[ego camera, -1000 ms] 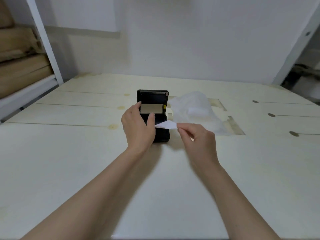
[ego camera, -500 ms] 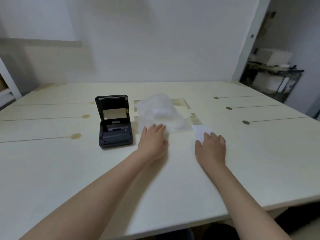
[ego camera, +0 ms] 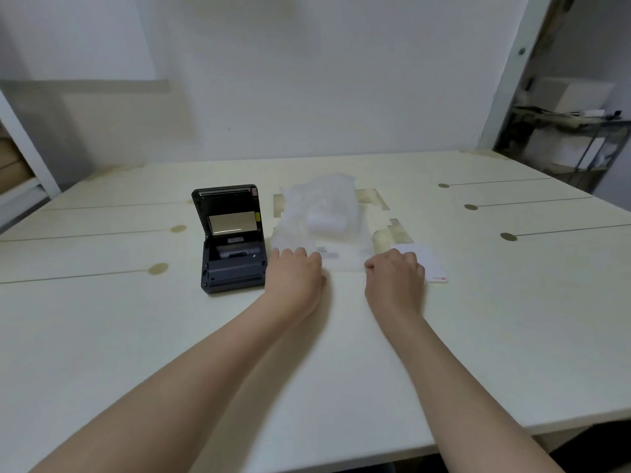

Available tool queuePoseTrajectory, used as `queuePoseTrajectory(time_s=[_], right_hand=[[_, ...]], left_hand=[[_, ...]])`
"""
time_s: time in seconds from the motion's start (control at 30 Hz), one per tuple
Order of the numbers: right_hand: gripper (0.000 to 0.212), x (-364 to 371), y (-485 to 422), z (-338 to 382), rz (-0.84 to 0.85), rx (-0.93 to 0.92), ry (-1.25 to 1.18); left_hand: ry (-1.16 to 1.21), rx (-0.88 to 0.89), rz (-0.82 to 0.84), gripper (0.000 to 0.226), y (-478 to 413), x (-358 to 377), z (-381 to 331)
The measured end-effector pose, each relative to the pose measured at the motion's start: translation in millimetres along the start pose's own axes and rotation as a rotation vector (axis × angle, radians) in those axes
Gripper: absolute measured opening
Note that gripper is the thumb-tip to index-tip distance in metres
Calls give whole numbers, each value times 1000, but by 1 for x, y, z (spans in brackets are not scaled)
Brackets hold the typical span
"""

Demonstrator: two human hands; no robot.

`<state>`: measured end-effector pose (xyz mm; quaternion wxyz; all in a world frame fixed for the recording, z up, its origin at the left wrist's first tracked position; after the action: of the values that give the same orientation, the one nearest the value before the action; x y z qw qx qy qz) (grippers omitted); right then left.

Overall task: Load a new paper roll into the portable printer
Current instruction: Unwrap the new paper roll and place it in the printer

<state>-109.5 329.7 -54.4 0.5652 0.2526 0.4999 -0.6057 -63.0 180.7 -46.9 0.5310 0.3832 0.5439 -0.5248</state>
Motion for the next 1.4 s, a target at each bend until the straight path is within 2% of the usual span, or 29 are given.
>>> queuePoseTrajectory(time_s=[0.1,0.2,0.3,0.4,0.53,0.67,0.83,0.97,1.07,1.23,1.4], right_hand=[[24,2,-2,0,-6,-3,-13],[21,0,0,3,-45,-53,-193],[19,-4,5,-1,-83,-58,-359],[23,-10,7,-8,-135,-58,-316],[4,-15,7,-8,-255,-57,-283],[1,-17,8,-3,-297,-116,-311],[4,-20,7,-11,-311,-24,-244],[6,-29,7,-30,-380,167,-438],[6,-30,8,-34,-396,222,-485],[9,-33,10,-38,-388,315,-455],[10,-39,13,-55,-402,414,-460]], left_hand=[[243,103,-27,38,-2,-2,-14],[405,157,-76,36,-6,-5,-34],[422,82,-149,27,-11,-5,-37],[491,27,-181,23,-13,-5,-32],[547,43,-257,19,-9,-9,-31],[594,85,-307,19,-9,-15,-36],[441,83,-375,19,-11,-19,-37],[391,2,-501,13,1,-24,-20],[348,-85,-543,11,12,-23,-2],[328,-268,-514,10,29,-13,16],[421,-404,-436,16,36,-11,27]])
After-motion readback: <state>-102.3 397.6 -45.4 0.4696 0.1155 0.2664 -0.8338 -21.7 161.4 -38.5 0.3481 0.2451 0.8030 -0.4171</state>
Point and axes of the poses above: each hand's wrist, its own y-axis away from the middle knuckle, its own x-axis out of the palm, z = x × y, the point moved 6 cm from there along -y, towards the middle knuckle, and after that the axes turned 5 degrees about -y, right-handed, at the moved point
